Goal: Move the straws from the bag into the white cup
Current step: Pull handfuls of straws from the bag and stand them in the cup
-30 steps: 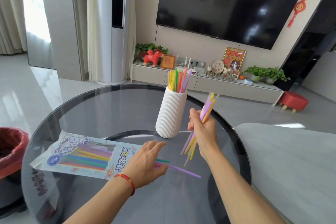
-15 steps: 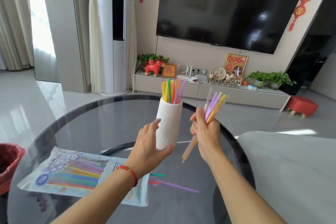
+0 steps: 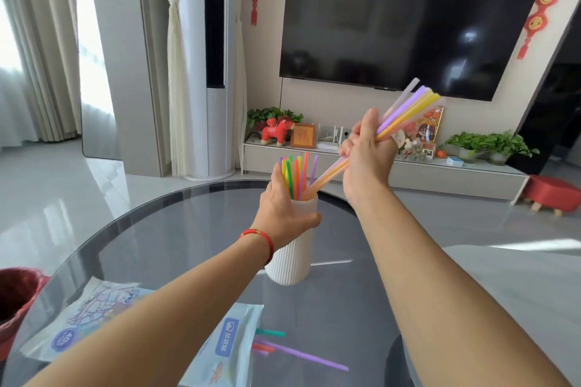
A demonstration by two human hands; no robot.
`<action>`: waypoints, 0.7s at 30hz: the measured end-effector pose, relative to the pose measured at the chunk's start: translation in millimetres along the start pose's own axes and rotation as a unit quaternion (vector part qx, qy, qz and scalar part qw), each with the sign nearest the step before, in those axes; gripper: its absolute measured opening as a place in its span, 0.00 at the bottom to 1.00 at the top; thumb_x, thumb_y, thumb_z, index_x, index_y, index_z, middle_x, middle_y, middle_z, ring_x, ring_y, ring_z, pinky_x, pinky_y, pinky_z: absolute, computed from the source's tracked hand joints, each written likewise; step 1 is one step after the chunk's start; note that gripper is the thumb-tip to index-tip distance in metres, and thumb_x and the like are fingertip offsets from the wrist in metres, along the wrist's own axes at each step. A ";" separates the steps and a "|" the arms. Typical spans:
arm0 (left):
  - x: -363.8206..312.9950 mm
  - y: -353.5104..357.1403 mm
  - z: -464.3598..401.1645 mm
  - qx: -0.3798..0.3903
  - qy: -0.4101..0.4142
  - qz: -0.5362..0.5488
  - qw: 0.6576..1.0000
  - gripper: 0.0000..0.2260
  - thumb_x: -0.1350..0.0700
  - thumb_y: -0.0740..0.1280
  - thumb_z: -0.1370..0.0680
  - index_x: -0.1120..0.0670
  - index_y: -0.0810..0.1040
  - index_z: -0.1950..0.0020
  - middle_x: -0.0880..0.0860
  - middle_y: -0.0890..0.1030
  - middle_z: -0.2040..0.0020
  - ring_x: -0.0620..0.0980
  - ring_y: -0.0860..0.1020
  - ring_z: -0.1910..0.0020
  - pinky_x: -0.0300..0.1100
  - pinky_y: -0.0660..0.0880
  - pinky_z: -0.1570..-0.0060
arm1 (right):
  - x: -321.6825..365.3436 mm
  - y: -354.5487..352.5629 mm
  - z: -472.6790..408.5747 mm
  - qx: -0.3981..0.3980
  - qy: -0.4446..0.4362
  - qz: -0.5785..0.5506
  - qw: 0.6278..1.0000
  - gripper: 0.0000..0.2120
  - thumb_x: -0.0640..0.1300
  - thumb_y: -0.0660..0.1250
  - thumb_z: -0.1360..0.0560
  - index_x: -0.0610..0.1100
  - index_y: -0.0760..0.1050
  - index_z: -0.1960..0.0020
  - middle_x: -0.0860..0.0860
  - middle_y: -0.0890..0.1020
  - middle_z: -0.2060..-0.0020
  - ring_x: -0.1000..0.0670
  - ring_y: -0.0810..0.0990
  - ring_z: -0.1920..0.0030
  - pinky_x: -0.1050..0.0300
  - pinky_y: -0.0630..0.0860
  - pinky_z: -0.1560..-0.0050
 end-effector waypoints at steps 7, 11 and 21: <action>1.9 -3.2 -1.5 -0.057 0.004 0.023 0.998 0.25 0.50 0.76 0.32 0.45 0.69 0.39 0.49 0.80 0.46 0.49 0.81 0.49 0.48 0.80 0.46 | -31.8 11.2 17.7 0.043 -0.009 0.201 0.979 0.23 0.57 0.63 0.16 0.45 0.73 0.65 0.57 0.75 0.78 0.57 0.73 0.77 0.60 0.72 0.72; 2.4 -4.5 -1.7 -0.054 0.016 0.007 0.998 0.26 0.49 0.79 0.33 0.43 0.69 0.42 0.47 0.81 0.50 0.44 0.81 0.53 0.33 0.75 0.59 | -40.7 7.4 28.9 0.087 -0.056 0.397 0.912 0.22 0.57 0.61 0.17 0.43 0.80 0.60 0.49 0.83 0.62 0.43 0.84 0.51 0.43 0.77 0.40; 3.5 -12.8 2.6 -0.050 0.016 0.002 0.999 0.27 0.47 0.79 0.32 0.40 0.65 0.42 0.41 0.80 0.52 0.32 0.79 0.57 0.23 0.72 0.65 | -14.9 20.4 24.1 0.167 -0.166 0.343 0.910 0.41 0.43 0.76 0.25 0.50 0.58 0.18 0.47 0.72 0.28 0.51 0.75 0.33 0.61 0.76 0.37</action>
Point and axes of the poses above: each hand's wrist, its own z-axis away from the middle knuckle, its own y-axis out of the palm, x = y × z, the point moved 5 cm from there along -z, towards the middle knuckle
